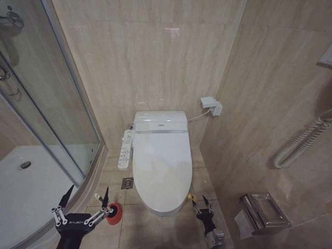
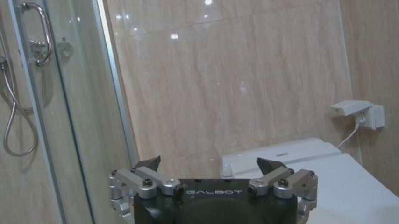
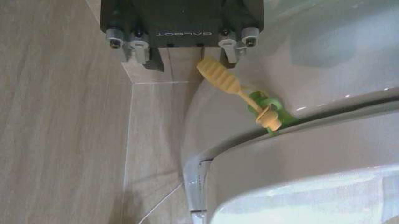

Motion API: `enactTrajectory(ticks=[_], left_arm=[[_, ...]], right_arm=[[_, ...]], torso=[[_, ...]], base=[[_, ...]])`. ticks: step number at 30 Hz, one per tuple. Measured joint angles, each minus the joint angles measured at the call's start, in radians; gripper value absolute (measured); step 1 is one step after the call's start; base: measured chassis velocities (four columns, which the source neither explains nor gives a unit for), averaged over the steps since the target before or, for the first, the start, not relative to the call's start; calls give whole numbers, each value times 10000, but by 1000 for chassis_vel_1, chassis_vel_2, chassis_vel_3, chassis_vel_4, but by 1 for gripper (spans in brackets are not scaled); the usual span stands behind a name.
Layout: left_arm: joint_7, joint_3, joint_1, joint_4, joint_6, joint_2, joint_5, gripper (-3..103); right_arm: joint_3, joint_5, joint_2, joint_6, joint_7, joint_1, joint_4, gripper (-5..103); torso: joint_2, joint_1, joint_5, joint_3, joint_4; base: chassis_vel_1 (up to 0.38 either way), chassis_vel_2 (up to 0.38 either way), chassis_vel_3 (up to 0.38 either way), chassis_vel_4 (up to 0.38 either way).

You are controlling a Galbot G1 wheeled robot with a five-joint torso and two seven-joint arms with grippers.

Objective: Open the toilet lid, clean the toilet bowl with a toilet brush, close the toilet lid, and flush.

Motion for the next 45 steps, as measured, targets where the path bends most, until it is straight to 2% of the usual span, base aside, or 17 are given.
enactTrajectory(ticks=[1,2,9,10,17,18,31,32,38,39,45], left_arm=[[0,0,0,0,0,0,0,100],[0,0,0,0,0,0,0,100],[0,0,0,0,0,0,0,100],[0,0,0,0,0,0,0,100],[0,0,0,0,0,0,0,100],[0,0,0,0,0,0,0,100],[0,0,0,0,0,0,0,100],[0,0,-1,0,0,0,0,100],[0,0,-1,0,0,0,0,100],[0,0,0,0,0,0,0,100],[0,0,0,0,0,0,0,100]], right_arm=[[0,0,0,0,0,0,0,82],[-2,1,4,38,-19,-16,-5,54],[-5,82,-8,189,-126,-60,-53,54],[-3,114,-6,228,-154,-78,-52,27],[65,190,-19,605,-774,-243,18,27],[66,226,-30,643,-830,-252,29,2],[74,428,-61,718,-699,-390,166,0],[74,475,-71,719,-697,-447,247,18],[72,641,-142,746,-698,-623,440,18],[70,661,-145,764,-695,-645,460,45],[39,682,-124,859,-675,-648,464,45]], torso=[[0,0,0,0,0],[0,0,0,0,0],[0,0,0,0,0],[0,0,0,0,0],[0,0,0,0,-1],[0,0,-1,0,0],[0,0,0,0,0],[0,0,0,0,0],[0,0,0,0,0],[0,0,0,0,0],[0,0,0,0,0]], base=[[0,0,0,0],[0,0,0,0],[0,0,0,0],[0,0,0,0],[0,0,0,0],[0,0,0,0],[0,0,0,0],[0,0,0,0],[0,0,0,0],[0,0,0,0],[0,0,0,0]])
